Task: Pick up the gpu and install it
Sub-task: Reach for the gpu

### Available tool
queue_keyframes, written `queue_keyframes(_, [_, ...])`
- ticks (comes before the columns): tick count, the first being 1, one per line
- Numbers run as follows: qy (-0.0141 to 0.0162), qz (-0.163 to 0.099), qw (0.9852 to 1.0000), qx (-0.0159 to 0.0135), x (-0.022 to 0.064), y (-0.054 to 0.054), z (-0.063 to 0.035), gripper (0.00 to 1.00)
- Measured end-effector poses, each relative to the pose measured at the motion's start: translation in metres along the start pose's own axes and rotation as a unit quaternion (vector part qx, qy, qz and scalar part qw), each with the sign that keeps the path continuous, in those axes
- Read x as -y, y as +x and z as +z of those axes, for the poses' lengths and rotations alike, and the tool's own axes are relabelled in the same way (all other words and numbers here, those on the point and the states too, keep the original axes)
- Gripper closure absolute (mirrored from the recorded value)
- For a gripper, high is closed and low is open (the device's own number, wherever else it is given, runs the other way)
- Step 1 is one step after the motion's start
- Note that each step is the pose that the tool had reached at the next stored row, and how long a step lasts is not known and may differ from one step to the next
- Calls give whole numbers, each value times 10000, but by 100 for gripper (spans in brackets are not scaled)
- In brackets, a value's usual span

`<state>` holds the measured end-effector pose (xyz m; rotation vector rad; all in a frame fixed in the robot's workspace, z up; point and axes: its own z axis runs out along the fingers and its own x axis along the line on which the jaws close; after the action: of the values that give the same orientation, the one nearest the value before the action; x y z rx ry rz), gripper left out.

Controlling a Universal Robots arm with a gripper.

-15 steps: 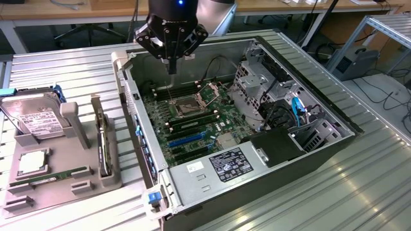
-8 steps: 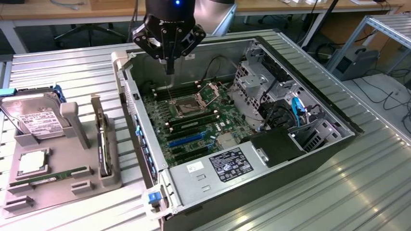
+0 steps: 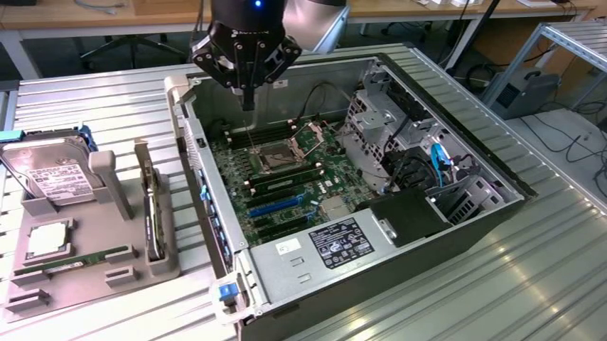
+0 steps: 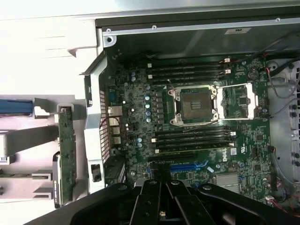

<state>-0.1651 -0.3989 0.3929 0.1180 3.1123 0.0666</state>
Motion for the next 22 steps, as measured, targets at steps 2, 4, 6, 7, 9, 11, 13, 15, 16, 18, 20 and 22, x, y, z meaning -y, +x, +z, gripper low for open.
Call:
queue_keyframes(2, [1, 0, 10000, 0, 1, 13, -1, 89])
queue_keyframes(4, [0, 0, 10000, 0, 2, 24, -1, 89])
queue_keyframes(6, [0, 0, 10000, 0, 3, 38, -1, 89])
queue_keyframes(7, [0, 0, 10000, 0, 3, 42, -1, 89])
queue_keyframes(9, [0, 0, 10000, 0, 4, 52, -2, 89])
queue_keyframes(11, [0, 0, 10000, 0, 5, 63, -2, 89])
queue_keyframes(13, [0, 0, 10000, 0, 5, 73, -2, 89])
queue_keyframes(15, [0, 0, 10000, 0, 6, 82, -2, 89])
queue_keyframes(16, [0, 0, 10000, 0, 6, 86, -2, 89])
queue_keyframes(18, [0, 0, 10000, 0, 7, 94, -2, 89])
queue_keyframes(20, [0, 0, 10000, 0, 8, 105, -2, 89])
queue_keyframes(22, [0, 0, 10000, 0, 9, 115, -3, 89])
